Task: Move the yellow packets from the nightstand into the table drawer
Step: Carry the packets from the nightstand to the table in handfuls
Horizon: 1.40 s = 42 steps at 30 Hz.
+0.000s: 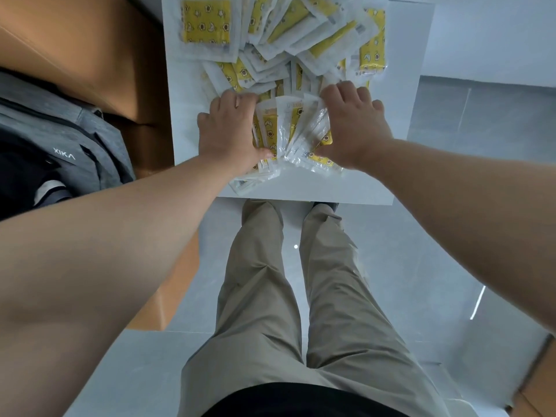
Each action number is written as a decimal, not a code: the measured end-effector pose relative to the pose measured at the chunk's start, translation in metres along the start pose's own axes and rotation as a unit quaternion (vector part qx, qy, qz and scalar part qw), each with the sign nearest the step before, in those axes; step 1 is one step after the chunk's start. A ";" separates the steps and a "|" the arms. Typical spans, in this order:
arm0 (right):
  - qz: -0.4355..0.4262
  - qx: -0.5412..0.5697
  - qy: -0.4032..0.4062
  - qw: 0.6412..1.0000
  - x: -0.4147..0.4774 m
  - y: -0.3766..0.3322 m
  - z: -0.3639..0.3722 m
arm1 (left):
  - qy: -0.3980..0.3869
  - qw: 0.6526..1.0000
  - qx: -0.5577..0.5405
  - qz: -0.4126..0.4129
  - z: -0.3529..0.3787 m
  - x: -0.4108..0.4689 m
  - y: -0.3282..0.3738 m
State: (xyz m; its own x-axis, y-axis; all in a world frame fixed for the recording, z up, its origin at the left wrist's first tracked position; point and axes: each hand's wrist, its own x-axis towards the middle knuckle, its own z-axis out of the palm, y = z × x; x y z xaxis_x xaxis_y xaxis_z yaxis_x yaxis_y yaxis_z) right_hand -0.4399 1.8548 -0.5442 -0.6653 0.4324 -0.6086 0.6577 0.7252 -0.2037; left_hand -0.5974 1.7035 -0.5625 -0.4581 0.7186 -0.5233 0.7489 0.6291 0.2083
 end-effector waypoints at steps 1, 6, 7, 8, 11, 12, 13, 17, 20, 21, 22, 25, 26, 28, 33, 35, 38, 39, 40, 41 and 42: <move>-0.003 0.010 0.001 1.000 -0.001 0.001 -0.001 | -0.002 1.000 0.002 -0.004 -0.001 0.001 0.000; -0.010 0.058 0.007 0.998 -0.005 0.008 -0.007 | -0.005 0.998 -0.053 -0.018 -0.006 0.001 0.002; -0.006 0.071 0.007 0.997 -0.006 0.011 -0.009 | -0.009 0.996 -0.089 -0.021 -0.008 0.000 0.002; 0.002 0.092 0.007 0.996 -0.007 0.012 -0.010 | -0.014 0.992 -0.126 -0.028 -0.009 0.001 0.000; 0.044 0.173 0.007 0.984 -0.008 0.016 -0.016 | -0.021 0.978 -0.198 -0.058 -0.017 0.002 -0.001; 0.060 0.195 0.008 0.979 -0.008 0.017 -0.019 | -0.024 0.974 -0.214 -0.067 -0.020 0.003 -0.001; 0.075 0.215 0.013 0.974 -0.008 0.019 -0.022 | -0.031 0.972 -0.219 -0.076 -0.022 0.004 0.000; 0.107 0.264 0.036 0.958 -0.009 0.021 -0.030 | -0.061 0.978 -0.176 -0.091 -0.031 0.010 0.000; 0.114 0.274 0.028 0.955 -0.011 0.019 -0.032 | -0.064 0.975 -0.189 -0.102 -0.035 0.012 -0.002; 0.117 0.284 0.024 0.951 -0.011 0.019 -0.033 | -0.059 0.972 -0.198 -0.108 -0.037 0.011 -0.002; 0.123 0.296 0.022 0.947 -0.012 0.018 -0.033 | -0.053 0.970 -0.209 -0.111 -0.039 0.011 -0.001; 0.144 0.339 0.016 0.930 -0.014 0.018 -0.033 | -0.043 0.967 -0.227 -0.105 -0.047 0.009 0.000; 0.150 0.353 0.016 0.923 -0.015 0.018 -0.034 | -0.045 0.967 -0.229 -0.105 -0.049 0.009 -0.001; 0.164 0.375 0.016 0.912 -0.016 0.018 -0.035 | -0.038 0.968 -0.227 -0.104 -0.054 0.009 -0.001; 0.199 0.469 0.013 0.861 -0.021 0.015 -0.041 | -0.001 0.958 -0.260 -0.121 -0.070 0.005 0.004; 0.214 0.499 0.022 0.840 -0.023 0.014 -0.045 | 0.022 0.949 -0.286 -0.130 -0.075 0.006 0.003; 0.238 0.539 0.036 0.807 -0.027 0.011 -0.049 | 0.060 0.939 -0.308 -0.144 -0.084 0.008 0.005; 0.242 0.550 0.041 0.798 -0.029 0.011 -0.052 | 0.073 0.934 -0.315 -0.150 -0.087 0.009 0.006; 0.244 0.559 0.045 0.791 -0.031 0.010 -0.055 | 0.083 0.929 -0.323 -0.161 -0.090 0.008 0.007; 0.245 0.566 0.048 0.786 -0.033 0.010 -0.058 | 0.094 0.923 -0.331 -0.171 -0.093 0.007 0.009; 0.246 0.572 0.052 0.781 -0.035 0.009 -0.060 | 0.103 0.914 -0.347 -0.185 -0.097 0.006 0.010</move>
State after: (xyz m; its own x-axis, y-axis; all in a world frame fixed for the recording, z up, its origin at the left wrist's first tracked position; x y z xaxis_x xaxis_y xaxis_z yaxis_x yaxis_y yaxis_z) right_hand -0.4321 1.8789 -0.4786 -0.2195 0.5916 -0.7758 0.6889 -0.4691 -0.5526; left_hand -0.6391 1.7431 -0.4834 -0.7523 0.4150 -0.5117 0.0745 0.8253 0.5598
